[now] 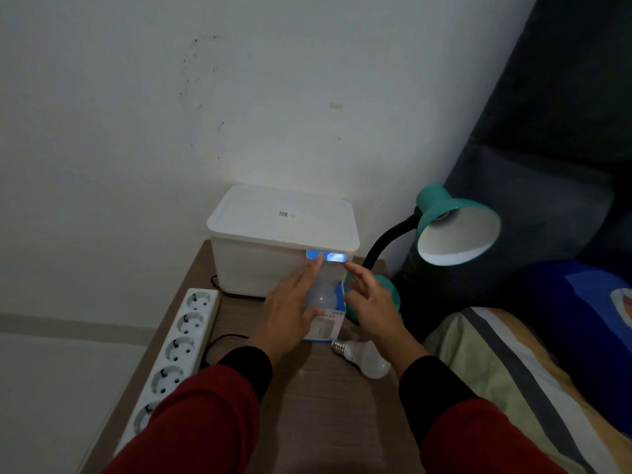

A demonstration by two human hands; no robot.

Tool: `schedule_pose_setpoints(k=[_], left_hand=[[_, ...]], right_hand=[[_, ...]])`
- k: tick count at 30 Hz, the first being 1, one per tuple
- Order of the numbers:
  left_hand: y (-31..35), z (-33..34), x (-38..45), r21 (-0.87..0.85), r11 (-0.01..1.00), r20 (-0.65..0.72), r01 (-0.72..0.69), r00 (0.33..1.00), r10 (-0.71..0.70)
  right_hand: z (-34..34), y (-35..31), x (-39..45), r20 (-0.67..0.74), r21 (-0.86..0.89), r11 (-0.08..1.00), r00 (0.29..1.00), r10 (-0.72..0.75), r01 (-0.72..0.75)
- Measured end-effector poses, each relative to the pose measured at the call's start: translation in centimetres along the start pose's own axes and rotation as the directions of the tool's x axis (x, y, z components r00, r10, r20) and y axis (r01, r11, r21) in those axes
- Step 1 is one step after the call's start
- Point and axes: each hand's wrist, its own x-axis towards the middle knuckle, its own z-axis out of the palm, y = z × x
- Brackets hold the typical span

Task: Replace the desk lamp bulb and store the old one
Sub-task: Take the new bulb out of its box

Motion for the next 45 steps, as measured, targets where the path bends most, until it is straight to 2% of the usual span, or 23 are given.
schedule_pose_setpoints(k=[3, 5, 11, 19, 26, 31, 37, 42, 45], left_hand=[[-0.8, -0.6, 0.7, 0.101, 0.995, 0.098, 0.012, 0.995, -0.022], [-1.1, -0.6, 1.1, 0.105, 0.994, 0.133, 0.031, 0.990, -0.045], [-2.0, 0.0, 1.4, -0.006, 0.998, 0.152, 0.066, 0.986, -0.064], [-1.8, -0.3, 1.4, -0.094, 0.992, 0.162, 0.082, 0.984, -0.066], [-1.7, -0.4, 1.4, -0.082, 0.992, 0.174, 0.092, 0.982, -0.077], [-1.7, -0.4, 1.3, -0.076, 0.992, 0.163, 0.103, 0.983, -0.089], [-1.0, -0.6, 1.1, -0.078, 0.995, 0.157, 0.065, 0.986, -0.052], [-1.2, -0.3, 1.0, -0.065, 0.994, 0.136, 0.093, 0.987, -0.083], [-1.1, -0.3, 1.0, -0.068, 0.993, 0.128, 0.098, 0.988, -0.089]], right_hand=[[0.2, 0.4, 0.0, -0.033, -0.126, 0.992, 0.999, -0.008, 0.004], [0.2, 0.7, 0.2, -0.043, -0.237, 0.971, 0.998, -0.050, 0.039], [1.0, 0.9, 1.7, 0.047, -0.430, 0.900, 0.997, -0.062, 0.076], [1.0, 0.8, 3.7, 0.119, -0.544, 0.837, 0.993, -0.002, 0.067], [1.1, 0.5, 3.5, 0.117, -0.475, 0.876, 0.993, -0.033, 0.085], [1.0, 0.3, 2.7, 0.004, -0.383, 0.922, 0.999, -0.048, 0.046], [0.2, -0.3, 1.6, -0.067, -0.327, 0.943, 0.994, -0.090, 0.064], [0.5, -0.1, 1.1, -0.071, -0.316, 0.944, 0.990, -0.120, 0.092], [0.7, 0.2, 0.6, -0.055, -0.368, 0.919, 0.984, -0.172, 0.140]])
